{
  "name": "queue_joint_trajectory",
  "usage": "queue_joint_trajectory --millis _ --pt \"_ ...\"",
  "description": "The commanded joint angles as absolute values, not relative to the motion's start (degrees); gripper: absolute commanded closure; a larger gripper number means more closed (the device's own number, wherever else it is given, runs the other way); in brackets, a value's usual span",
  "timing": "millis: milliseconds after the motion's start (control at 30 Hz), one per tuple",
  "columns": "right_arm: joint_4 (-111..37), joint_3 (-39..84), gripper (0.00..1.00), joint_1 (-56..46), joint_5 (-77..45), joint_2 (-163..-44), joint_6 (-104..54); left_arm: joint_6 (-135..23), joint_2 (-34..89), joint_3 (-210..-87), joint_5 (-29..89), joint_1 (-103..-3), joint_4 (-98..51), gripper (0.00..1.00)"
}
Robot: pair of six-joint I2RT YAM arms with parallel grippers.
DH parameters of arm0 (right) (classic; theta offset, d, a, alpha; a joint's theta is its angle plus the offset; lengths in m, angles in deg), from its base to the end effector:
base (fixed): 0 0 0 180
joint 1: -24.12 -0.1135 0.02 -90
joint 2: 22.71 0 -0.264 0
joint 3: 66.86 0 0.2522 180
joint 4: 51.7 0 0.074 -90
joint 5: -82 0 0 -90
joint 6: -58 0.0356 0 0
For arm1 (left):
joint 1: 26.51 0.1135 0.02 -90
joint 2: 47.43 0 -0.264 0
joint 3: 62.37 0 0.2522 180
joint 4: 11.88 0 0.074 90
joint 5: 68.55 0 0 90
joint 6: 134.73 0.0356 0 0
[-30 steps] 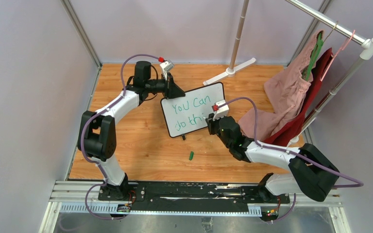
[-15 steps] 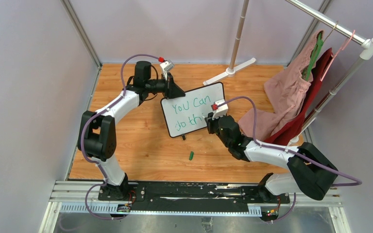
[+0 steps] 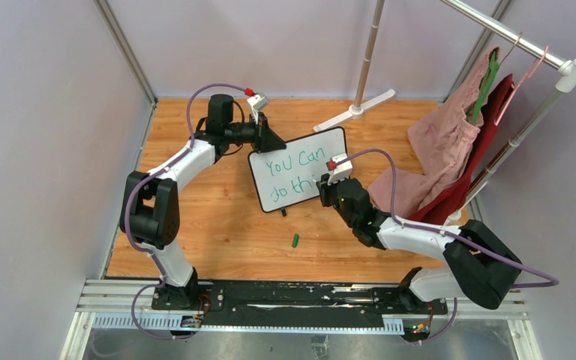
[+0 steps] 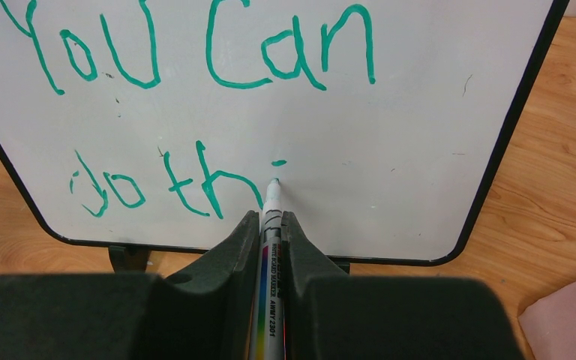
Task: Write a sentence on the whiteboard
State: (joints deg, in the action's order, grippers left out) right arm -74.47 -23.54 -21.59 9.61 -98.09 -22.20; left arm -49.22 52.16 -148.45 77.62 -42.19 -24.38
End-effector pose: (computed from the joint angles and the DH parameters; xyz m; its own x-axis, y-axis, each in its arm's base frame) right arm 0.1988 0.1883 0.2177 -0.1917 0.0358 -0.9808 -0.4477 0.8861 0.1199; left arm 0.3709 -0.1348 0.2738 -0.4890 0.0920 -0.8674 0.8335 0.3425 -0.4335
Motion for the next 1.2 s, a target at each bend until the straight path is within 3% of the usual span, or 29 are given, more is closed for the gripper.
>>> queue_joint_trajectory --millis 0,767,1167 --pt "-74.1 -24.4 1.0 -21.0 10.6 -98.1 -20.7 -47.9 53.5 -147.4 75.9 -44.5 -30.2 1.0" --pt "-72.5 -26.7 1.0 -21.2 10.2 -96.8 -19.2 -47.9 53.5 -147.4 75.8 -44.5 -30.3 1.0" --pt "-72.7 -25.7 1.0 -21.4 10.6 -87.1 -19.6 -47.9 53.9 -147.5 75.7 -44.5 -30.3 1.0"
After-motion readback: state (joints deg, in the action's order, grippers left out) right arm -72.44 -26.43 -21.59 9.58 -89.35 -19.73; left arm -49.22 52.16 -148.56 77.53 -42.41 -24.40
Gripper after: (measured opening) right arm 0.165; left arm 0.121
